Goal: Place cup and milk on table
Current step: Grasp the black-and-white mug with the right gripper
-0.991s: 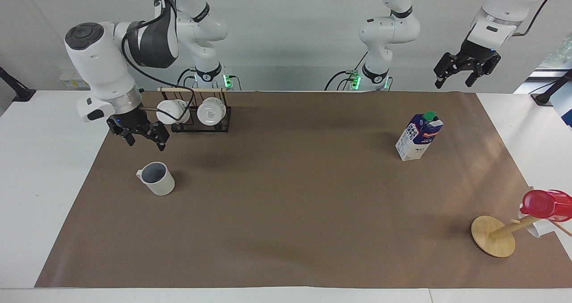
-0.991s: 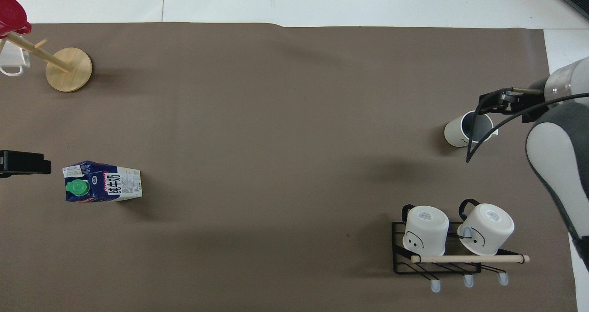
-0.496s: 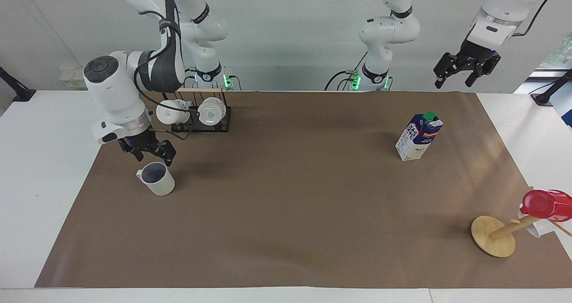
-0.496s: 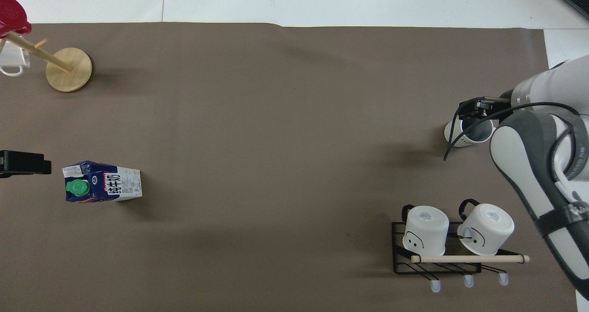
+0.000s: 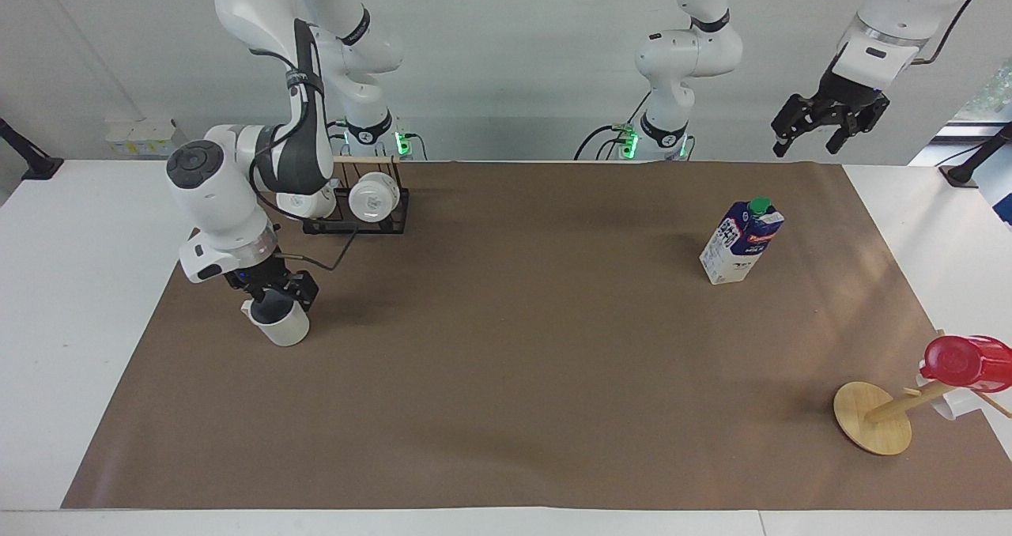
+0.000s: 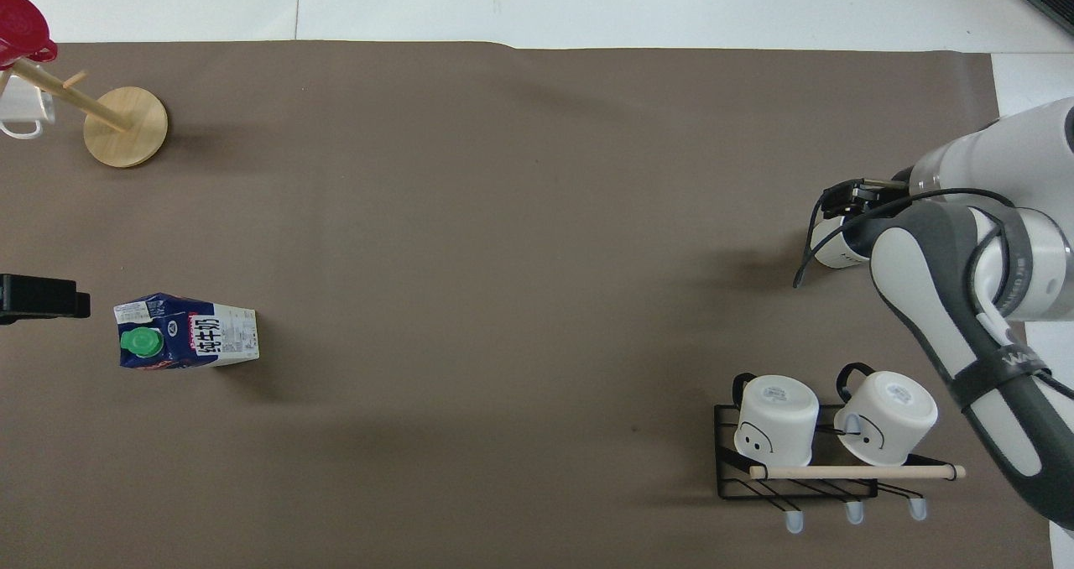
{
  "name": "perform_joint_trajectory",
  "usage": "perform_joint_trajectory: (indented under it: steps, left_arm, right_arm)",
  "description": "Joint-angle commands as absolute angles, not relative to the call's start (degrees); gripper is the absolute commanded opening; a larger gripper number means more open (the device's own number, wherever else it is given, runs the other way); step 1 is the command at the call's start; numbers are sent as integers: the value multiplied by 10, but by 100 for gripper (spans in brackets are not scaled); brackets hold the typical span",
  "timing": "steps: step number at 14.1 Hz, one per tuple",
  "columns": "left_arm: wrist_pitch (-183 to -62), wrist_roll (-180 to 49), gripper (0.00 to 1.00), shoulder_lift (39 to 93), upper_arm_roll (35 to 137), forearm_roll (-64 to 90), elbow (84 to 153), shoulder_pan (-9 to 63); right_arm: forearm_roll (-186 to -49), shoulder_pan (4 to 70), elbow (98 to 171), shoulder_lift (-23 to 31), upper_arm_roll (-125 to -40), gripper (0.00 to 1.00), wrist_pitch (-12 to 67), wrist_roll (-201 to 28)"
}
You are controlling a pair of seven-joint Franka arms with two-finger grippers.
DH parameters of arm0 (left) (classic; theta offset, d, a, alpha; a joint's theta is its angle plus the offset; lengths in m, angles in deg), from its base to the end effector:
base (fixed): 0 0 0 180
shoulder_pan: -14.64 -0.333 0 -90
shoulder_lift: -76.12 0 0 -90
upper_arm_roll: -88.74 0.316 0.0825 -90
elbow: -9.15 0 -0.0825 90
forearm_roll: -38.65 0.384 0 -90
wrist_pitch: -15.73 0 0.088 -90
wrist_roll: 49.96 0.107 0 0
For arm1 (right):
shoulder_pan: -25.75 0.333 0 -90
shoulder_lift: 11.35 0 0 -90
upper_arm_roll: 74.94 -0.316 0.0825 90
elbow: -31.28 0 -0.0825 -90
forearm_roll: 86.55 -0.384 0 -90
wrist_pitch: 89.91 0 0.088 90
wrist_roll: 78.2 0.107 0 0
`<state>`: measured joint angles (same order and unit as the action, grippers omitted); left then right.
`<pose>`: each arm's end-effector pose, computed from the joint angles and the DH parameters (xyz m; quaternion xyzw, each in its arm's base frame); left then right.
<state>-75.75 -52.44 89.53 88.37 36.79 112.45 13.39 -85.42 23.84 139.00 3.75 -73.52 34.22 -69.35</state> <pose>0.4817 0.0036 0.6383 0.9993 0.0296 0.0137 0.0157 0.6188 -0.0360 0.3729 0.9948 -0.1002 0.0120 0.0109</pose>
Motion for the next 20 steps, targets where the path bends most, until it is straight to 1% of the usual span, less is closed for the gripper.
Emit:
perform_joint_trajectory:
  steps: [1,2,4,5,6,10,13,15,17,20]
  left_arm:
    - [-761,-524,100,901,878,372,1140,123]
    - [-763,-524,100,901,878,372,1146,123]
    - [-764,-524,100,901,878,372,1150,123]
    - [-764,-524,100,901,878,372,1165,128]
    - [-764,-524,100,901,877,372,1180,131]
    - [-785,-524,100,901,876,372,1218,136]
    - [-824,-524,100,905,876,372,1235,136]
    - [-831,-524,100,907,876,372,1259,137]
    - [-865,-523,100,917,875,372,1294,140]
    - [-895,-516,100,919,876,372,1307,139]
  right_arm:
    - [-858,234,1426,44,-736,81,390,-701]
    - [-858,234,1428,54,-736,72,402,-702]
    - [-858,235,1426,59,-736,32,415,-709]
    - [-858,235,1427,59,-736,7,412,-707]
    - [-858,235,1427,58,-737,0,403,-703]
    - [-863,237,1422,54,-737,0,375,-706]
    - [-861,243,1406,27,-746,0,326,-712]
    - [-862,260,1394,10,-767,0,293,-720]
    - [-864,287,1387,0,-796,0,286,-717]
    - [-864,365,1358,5,-800,0,285,-685]
